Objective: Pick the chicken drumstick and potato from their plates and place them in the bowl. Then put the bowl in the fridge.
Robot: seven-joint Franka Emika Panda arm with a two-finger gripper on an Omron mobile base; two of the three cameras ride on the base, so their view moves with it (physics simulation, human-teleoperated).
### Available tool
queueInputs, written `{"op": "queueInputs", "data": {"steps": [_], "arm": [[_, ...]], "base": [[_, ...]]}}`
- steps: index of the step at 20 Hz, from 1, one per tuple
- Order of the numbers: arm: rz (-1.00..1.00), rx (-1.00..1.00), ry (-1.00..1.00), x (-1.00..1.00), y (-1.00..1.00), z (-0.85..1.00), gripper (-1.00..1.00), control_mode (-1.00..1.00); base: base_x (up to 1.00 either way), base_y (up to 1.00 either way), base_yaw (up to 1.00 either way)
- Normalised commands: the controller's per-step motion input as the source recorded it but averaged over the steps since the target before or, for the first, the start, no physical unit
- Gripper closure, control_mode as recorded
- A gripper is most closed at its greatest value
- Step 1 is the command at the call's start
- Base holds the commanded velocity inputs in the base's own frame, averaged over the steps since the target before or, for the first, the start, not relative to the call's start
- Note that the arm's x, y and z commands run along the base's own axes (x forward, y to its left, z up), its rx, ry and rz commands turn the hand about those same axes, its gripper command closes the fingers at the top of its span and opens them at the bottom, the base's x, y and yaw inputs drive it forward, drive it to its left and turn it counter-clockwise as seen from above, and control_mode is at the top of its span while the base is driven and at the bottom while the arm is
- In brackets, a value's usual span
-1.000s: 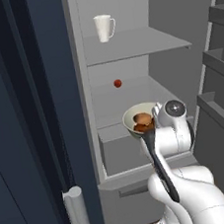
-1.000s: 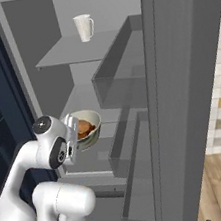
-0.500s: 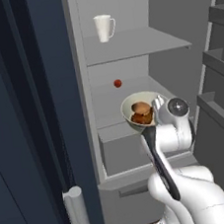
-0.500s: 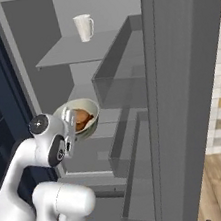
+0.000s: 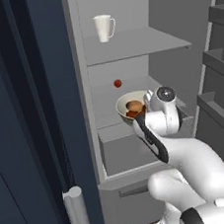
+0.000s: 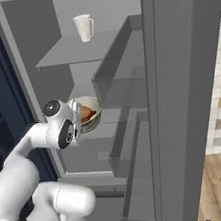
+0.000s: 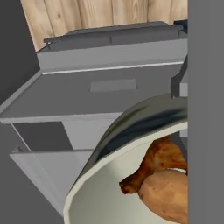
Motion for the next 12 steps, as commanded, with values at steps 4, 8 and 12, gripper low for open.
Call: {"op": "queueInputs", "data": {"steps": [4, 8, 12], "arm": [[0.12, 0.00, -0.02, 0.68, -0.01, -0.04, 1.00, -1.00], [0.06, 0.00, 0.00, 0.75, 0.00, -0.11, 1.00, -1.00], [0.00, 0.00, 0.00, 0.74, 0.00, -0.21, 1.00, -1.00]], "base": [[0.00, 0.00, 0.00], [0.00, 0.00, 0.00], [0.00, 0.00, 0.00]]}}
